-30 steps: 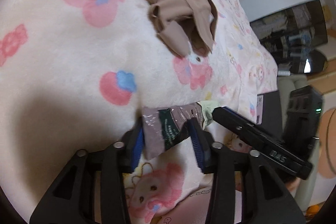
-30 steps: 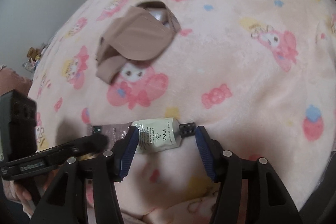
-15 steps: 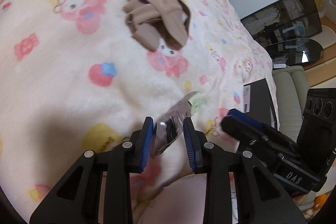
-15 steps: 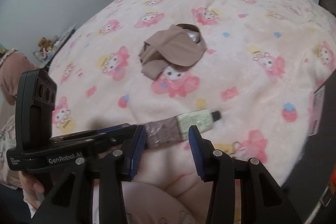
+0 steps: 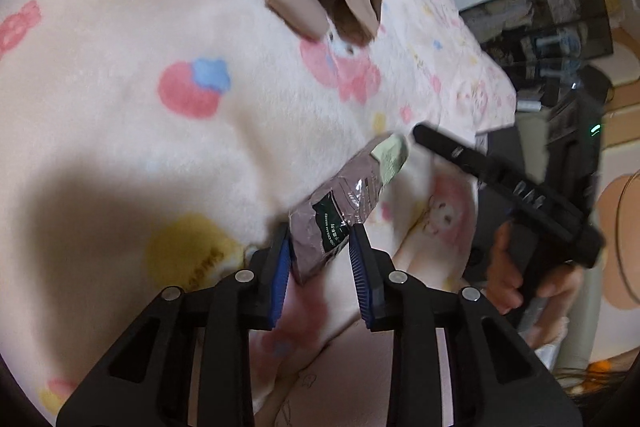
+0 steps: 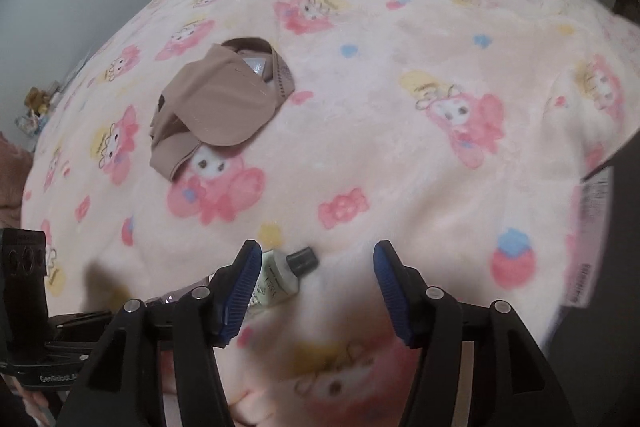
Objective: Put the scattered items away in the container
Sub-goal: 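Lift the tube with both grippers and carry it toward the black box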
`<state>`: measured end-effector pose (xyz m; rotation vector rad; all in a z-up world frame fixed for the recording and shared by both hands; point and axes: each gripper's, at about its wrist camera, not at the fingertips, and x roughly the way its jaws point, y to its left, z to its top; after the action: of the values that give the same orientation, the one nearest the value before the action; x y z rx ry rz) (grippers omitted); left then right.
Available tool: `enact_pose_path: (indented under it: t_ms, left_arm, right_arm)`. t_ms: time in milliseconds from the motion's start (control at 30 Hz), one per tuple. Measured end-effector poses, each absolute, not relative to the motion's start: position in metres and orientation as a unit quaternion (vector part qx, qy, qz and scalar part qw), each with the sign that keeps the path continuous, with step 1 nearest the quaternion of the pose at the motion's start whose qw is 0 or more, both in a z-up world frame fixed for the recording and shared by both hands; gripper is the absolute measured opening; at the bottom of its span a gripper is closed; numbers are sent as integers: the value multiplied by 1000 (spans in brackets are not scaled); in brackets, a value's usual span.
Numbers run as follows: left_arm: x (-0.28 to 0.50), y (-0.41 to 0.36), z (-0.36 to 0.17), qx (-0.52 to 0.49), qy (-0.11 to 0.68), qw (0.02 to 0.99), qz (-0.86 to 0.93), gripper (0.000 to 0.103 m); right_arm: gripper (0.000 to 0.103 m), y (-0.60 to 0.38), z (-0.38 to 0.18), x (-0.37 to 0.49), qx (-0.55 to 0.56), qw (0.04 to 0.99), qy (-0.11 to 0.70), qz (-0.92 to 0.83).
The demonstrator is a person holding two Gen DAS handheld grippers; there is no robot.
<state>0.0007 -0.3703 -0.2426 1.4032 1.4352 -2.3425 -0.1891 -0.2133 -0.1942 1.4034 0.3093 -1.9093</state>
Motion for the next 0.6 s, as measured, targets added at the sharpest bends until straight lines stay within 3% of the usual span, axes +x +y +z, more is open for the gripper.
enact_pose_path:
  t_ms: [200,367,600]
  left_arm:
    - [4,-395,-226,417,473,78,-772,28]
    - [6,-390,-231,437,467,80,-765,29]
    - [5,-392,-241,434,480,88,-758,33]
  right_arm:
    - [53,-217,-199,-182,578,426,75,-692]
    - [53,-219,-194,-183,548,383,101,-737]
    - [53,-230,-212,-173,567,414,97,-706]
